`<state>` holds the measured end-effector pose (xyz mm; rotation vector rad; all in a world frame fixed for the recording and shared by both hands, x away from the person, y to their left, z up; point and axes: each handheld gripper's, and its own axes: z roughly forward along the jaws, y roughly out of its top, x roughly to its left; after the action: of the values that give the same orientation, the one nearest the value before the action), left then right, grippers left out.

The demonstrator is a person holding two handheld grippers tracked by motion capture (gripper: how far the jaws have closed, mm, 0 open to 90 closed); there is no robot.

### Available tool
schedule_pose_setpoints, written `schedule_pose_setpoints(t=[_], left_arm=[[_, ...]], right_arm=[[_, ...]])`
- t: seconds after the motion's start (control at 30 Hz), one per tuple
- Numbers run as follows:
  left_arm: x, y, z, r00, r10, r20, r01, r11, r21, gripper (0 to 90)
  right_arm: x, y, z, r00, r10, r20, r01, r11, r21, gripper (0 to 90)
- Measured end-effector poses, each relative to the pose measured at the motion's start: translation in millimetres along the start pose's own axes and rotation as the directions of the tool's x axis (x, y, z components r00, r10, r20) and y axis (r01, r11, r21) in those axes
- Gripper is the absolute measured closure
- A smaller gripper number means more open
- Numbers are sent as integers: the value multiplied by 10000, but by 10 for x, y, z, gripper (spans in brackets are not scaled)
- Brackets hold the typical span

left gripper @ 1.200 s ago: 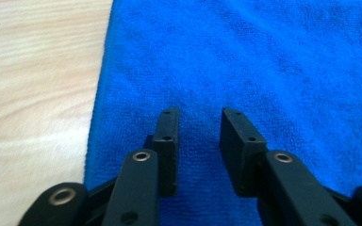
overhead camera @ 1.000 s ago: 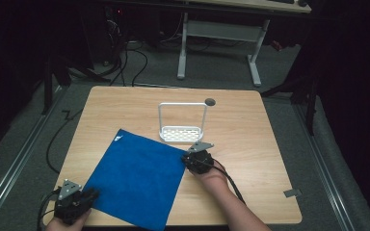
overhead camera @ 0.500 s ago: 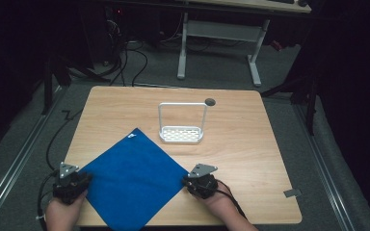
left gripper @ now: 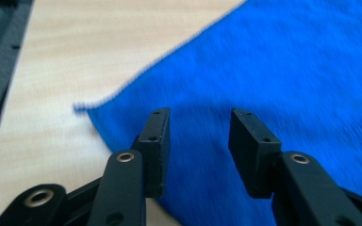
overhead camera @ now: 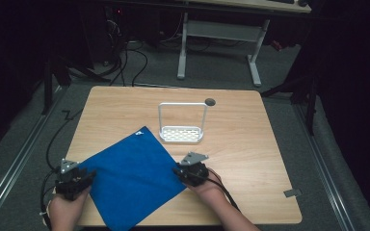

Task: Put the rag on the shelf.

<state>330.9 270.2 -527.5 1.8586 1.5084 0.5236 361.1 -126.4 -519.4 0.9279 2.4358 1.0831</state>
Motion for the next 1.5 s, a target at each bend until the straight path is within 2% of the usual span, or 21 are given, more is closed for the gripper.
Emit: schedule_pose_setpoints(t=[0.07,0.13,0.17,0.2,0.23,0.3,0.47,0.57,0.67,0.8,0.9,1.0,1.07,1.2,1.27,1.3,1.4,1.5], left_arm=[[6,-47,-24,9999,44,99,-45,10000,5,586],[4,-59,-34,9998,96,156,-96,10000,-6,586],[4,-59,-34,9998,96,156,-96,10000,-6,583],[-8,-71,-33,9993,348,158,-348,9994,-55,583],[-14,-71,-33,9988,465,140,-464,9989,-28,580],[-19,-70,-34,9981,589,166,-589,9983,8,580],[-50,-81,-53,9961,704,535,-709,9974,85,587],[-127,-75,-31,9903,1038,928,-1048,9945,57,591],[-259,-37,21,9837,1332,1208,-1354,9907,97,594],[-474,38,125,9718,1833,1484,-1868,9823,101,596],[-616,129,240,9644,2029,1695,-2071,9783,74,596],[-758,216,350,9533,2500,1692,-2547,9670,62,596],[-817,256,403,9478,2657,1762,-2702,9628,13,596],[-837,287,424,9490,2655,1701,-2696,9630,11,603],[-805,277,395,9541,2440,1738,-2470,9690,-47,602],[-783,271,373,9566,2336,1743,-2360,9717,-72,600],[-709,240,298,9625,1889,1950,-1891,9818,-179,603],[-690,195,278,9605,1712,2193,-1730,9849,-110,623]], right_arm=[[-90,117,162,9997,228,106,-229,9997,92,721],[-146,195,274,9994,259,216,-265,9993,281,728],[-146,195,274,9994,259,216,-265,9993,281,728],[-157,209,298,9993,272,247,-280,9990,356,731],[-165,200,328,9993,150,354,-173,9977,648,731],[-151,144,298,9992,206,356,-228,9979,604,738],[-62,-61,99,9994,157,296,-167,9993,327,755],[-40,-202,-76,9996,192,190,-199,9990,395,755],[-4,-361,-271,9988,382,308,-396,9981,473,755],[41,-546,-510,9977,395,551,-429,9972,619,754],[55,-661,-654,9949,648,776,-701,9952,684,749],[50,-750,-774,9917,889,925,-958,9927,729,737],[21,-794,-847,9886,1132,996,-1193,9912,575,733],[-69,-788,-910,9832,1440,1126,-1460,9892,101,726],[-132,-748,-869,9804,1592,1161,-1598,9871,-41,728],[-166,-715,-824,9787,1669,1195,-1673,9859,-72,728],[-241,-599,-634,9810,1591,1111,-1603,9871,19,728],[-257,-488,-454,9847,1400,1037,-1419,9898,113,731]])
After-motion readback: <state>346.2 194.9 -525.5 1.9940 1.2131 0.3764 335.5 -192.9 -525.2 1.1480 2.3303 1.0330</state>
